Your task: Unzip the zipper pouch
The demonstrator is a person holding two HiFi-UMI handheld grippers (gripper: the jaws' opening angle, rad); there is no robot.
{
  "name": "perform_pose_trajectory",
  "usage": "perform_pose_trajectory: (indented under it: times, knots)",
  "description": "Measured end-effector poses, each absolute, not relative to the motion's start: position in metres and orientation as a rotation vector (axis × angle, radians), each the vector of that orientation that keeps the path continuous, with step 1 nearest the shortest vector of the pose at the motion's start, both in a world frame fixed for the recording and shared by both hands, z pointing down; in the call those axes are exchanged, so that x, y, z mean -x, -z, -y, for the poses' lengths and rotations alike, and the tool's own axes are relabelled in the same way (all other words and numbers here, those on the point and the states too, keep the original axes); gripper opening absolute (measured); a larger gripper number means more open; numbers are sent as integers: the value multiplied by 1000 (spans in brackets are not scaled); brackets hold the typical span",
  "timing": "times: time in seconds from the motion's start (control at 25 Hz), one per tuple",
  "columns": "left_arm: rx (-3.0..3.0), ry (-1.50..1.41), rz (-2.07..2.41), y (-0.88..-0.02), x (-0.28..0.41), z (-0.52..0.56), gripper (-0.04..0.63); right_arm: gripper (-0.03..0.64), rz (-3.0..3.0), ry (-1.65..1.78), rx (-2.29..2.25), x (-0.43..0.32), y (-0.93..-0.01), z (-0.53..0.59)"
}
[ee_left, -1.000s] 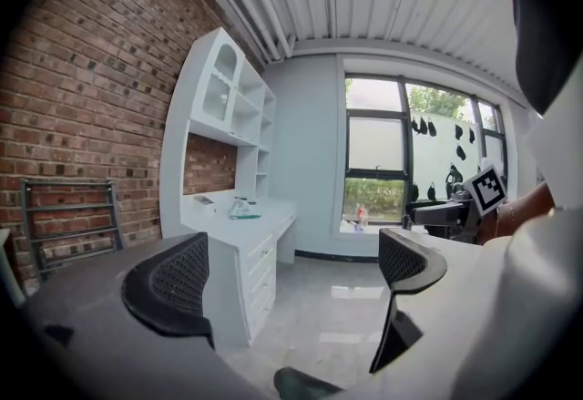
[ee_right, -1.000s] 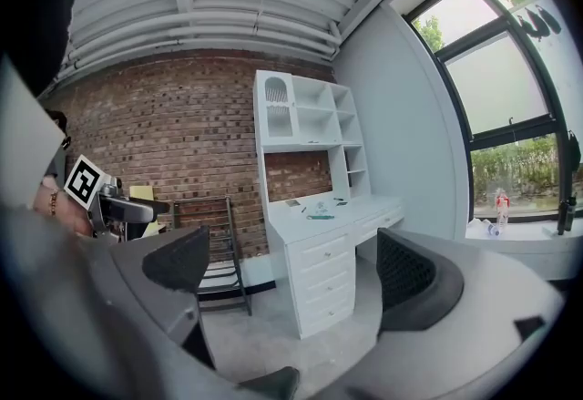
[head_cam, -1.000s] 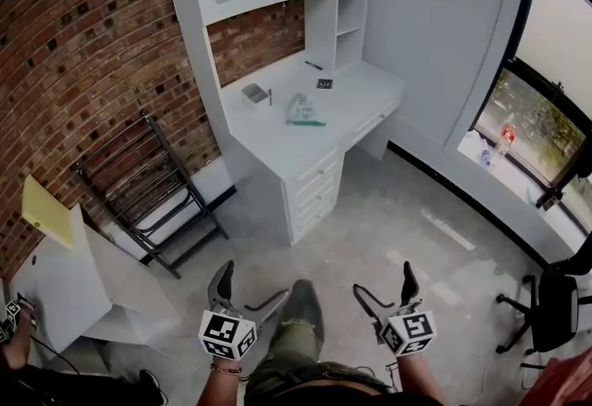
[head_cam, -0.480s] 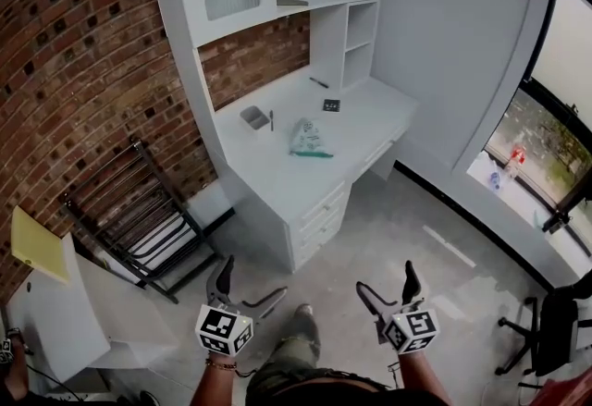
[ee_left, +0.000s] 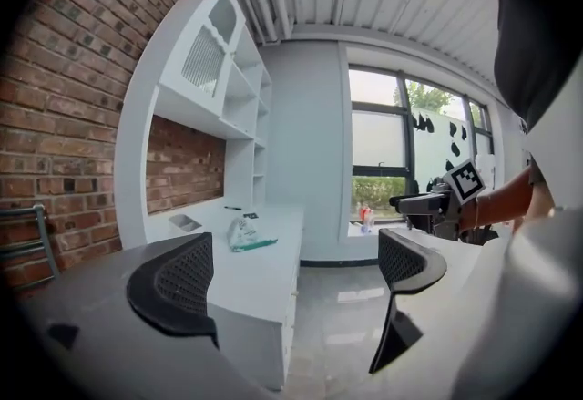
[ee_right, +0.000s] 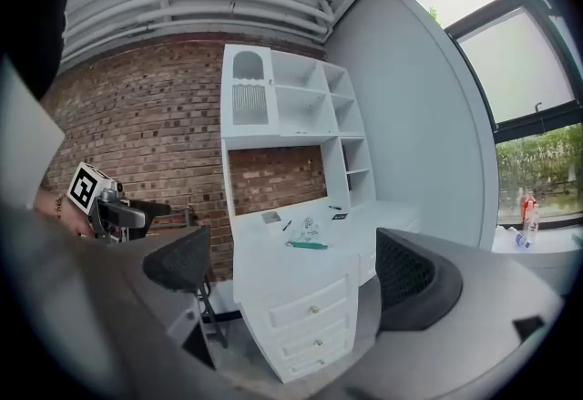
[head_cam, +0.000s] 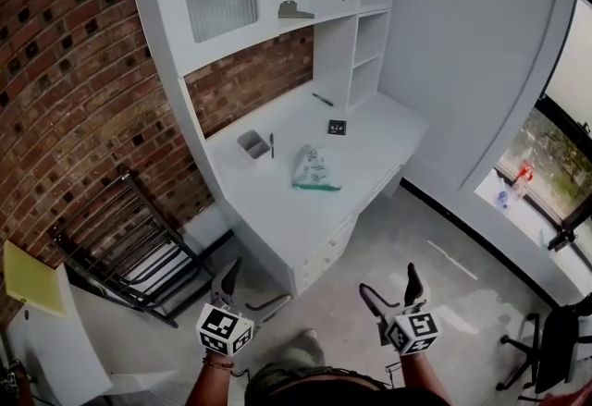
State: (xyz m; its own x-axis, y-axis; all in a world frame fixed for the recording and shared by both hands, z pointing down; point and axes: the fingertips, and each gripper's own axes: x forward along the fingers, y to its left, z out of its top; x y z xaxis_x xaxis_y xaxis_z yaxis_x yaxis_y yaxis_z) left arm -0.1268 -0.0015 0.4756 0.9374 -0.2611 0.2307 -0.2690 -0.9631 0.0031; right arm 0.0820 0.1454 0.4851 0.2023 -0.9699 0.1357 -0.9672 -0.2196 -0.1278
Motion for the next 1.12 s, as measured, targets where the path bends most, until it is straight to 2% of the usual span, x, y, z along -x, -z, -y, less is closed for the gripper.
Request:
perform_pose_trajectory:
  times: [0.76,1.12]
  knots:
    - [-3278,-544,17,-496,55,114,560,557,-1957,369,2427,-143,-499,-46]
    - [-3307,-669,-175,-513,-2,174,506,554,-2020,398,2399,-174,-504,-7]
